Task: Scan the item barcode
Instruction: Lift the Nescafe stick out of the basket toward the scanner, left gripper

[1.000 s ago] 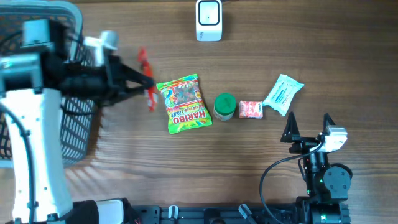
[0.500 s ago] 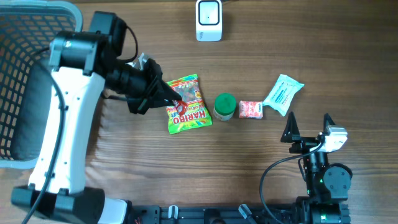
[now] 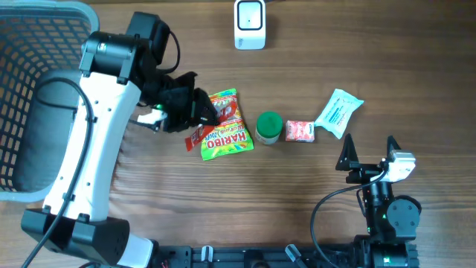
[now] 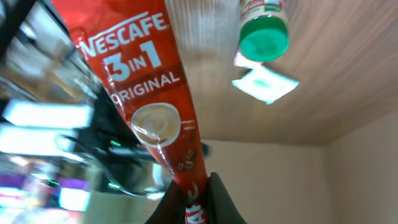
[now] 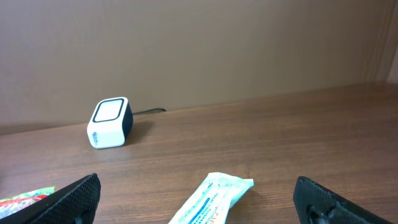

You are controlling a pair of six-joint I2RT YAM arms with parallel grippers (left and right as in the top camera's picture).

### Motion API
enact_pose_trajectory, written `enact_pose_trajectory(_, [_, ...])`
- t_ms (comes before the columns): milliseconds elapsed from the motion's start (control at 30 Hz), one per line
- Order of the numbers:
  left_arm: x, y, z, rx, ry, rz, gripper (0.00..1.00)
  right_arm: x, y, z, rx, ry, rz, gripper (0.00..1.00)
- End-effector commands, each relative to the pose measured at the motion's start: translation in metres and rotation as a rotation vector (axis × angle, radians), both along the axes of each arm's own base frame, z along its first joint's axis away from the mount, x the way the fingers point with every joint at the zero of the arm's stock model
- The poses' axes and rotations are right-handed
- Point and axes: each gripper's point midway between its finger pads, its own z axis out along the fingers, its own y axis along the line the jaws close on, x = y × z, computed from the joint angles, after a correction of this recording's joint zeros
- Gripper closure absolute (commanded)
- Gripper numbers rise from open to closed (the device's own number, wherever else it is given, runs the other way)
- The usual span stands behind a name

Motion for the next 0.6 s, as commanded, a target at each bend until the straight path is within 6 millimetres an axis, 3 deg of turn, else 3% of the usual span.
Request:
enact_pose_trajectory(0, [0.015, -0.006, 0.0, -0.012, 0.079, 0.162, 0.96, 0.0, -0.001, 0.001, -0.018, -0.004, -0.009, 0.01])
enact_pose_trajectory(100, [0.042, -0.013, 0.007, -0.06, -0.256, -0.065, 0.96, 0.0, -0.001, 0.001, -0.017, -0.004, -0.009, 0.0])
enact_pose_trajectory(167, [0.07, -0.024, 0.02, -0.086, -0.638, -0.317, 0.96, 0.0, -0.001, 0.001, -0.018, -0.004, -0.009, 0.0])
enact_pose_trajectory(267, [0.08, -0.036, 0.029, -0.072, -0.96, -0.597, 0.96, 0.0, -0.001, 0.001, -0.018, -0.004, -0.009, 0.0])
enact_pose_trajectory(400, [0.082, -0.058, 0.046, -0.103, -1.322, -0.907, 0.96, 0.0, -0.001, 0.001, -0.018, -0.004, -0.009, 0.0])
enact_pose_trajectory(467, [0.067, -0.081, 0.07, -0.258, -1.575, -1.065, 0.96, 0.0, -0.001, 0.001, -0.018, -0.004, -0.009, 0.0])
enact_pose_trajectory(567, [0.029, -0.101, 0.107, -0.556, -1.927, -1.21, 0.96, 0.0, -0.001, 0.001, -0.018, -0.004, -0.009, 0.0])
